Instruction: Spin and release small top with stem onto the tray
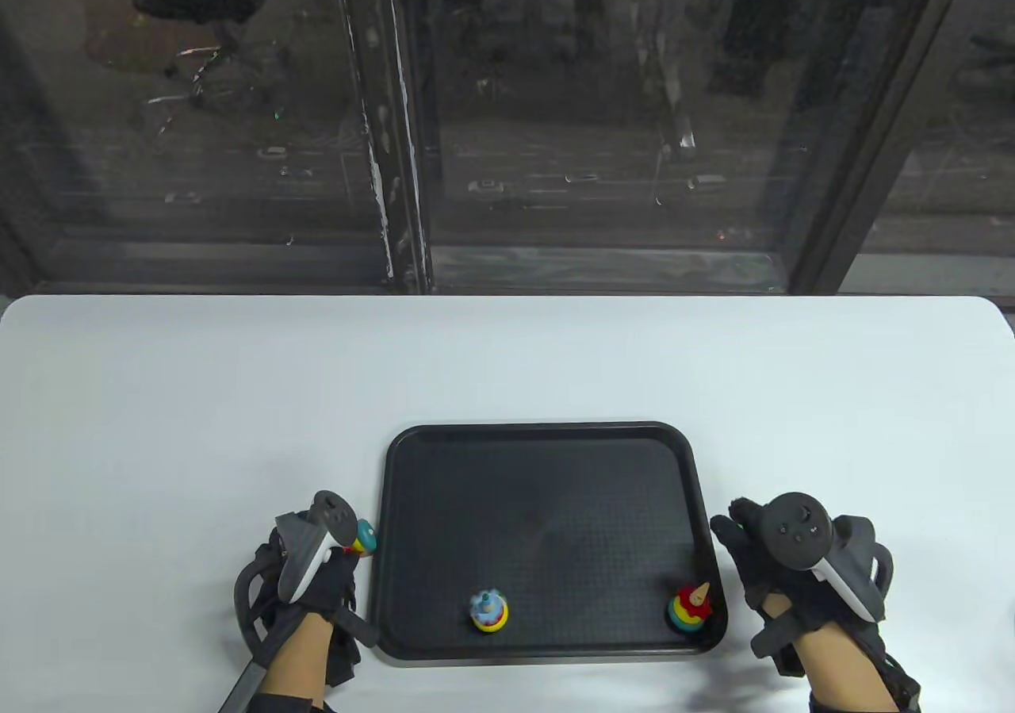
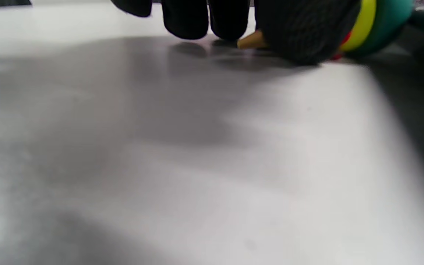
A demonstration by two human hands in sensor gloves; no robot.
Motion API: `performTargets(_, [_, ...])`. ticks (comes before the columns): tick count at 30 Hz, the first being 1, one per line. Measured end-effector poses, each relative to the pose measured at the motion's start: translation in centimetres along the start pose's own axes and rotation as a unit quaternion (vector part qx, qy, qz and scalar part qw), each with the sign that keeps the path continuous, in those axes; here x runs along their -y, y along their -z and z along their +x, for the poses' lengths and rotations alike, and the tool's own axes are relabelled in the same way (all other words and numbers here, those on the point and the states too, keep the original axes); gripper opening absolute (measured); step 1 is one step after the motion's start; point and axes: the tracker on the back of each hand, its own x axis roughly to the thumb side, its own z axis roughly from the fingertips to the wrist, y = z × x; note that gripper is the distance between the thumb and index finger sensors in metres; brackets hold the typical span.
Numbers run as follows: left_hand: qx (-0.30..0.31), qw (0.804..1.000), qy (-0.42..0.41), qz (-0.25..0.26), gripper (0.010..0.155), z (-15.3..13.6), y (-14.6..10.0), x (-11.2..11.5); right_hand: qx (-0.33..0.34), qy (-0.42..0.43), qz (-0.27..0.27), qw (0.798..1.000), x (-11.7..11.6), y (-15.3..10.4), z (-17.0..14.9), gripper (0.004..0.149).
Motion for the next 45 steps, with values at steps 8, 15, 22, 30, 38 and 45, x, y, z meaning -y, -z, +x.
performTargets(8, [0.071, 0.987, -0.094, 0.111, 0.050, -1.0, -1.7, -2.9, 0.003, 0.038, 0.007, 0.999, 0.0, 0.0, -1.0, 0.068])
performTargets(15, [0.265, 0.925, -0.009, 0.273, 0.044, 2.7, -6.7, -6.4, 0.020, 0.040, 0.029, 0.999, -0.3, 0.2, -0.4, 0.068])
performTargets(22, [0.383, 0.878, 0.154, 0.241, 0.043, 8.8, -8.5, -6.6, 0.049, 0.026, 0.045, 0.997, -0.8, -0.2, 0.5, 0.068])
performTargets(30, [0.469, 0.824, 0.206, 0.242, 0.040, 11.6, -8.9, -5.3, 0.066, 0.025, 0.042, 0.997, -0.8, -0.4, 1.0, 0.068])
performTargets(38, [0.273, 0.904, 0.090, 0.317, 0.060, 9.1, -7.4, -9.8, 0.074, 0.016, 0.046, 0.996, -1.1, -0.7, 1.5, 0.068])
performTargets(45, [0.251, 0.910, 0.015, 0.328, 0.073, 4.6, -10.0, -11.3, 0.058, 0.026, 0.044, 0.997, -1.0, -0.3, 0.7, 0.069])
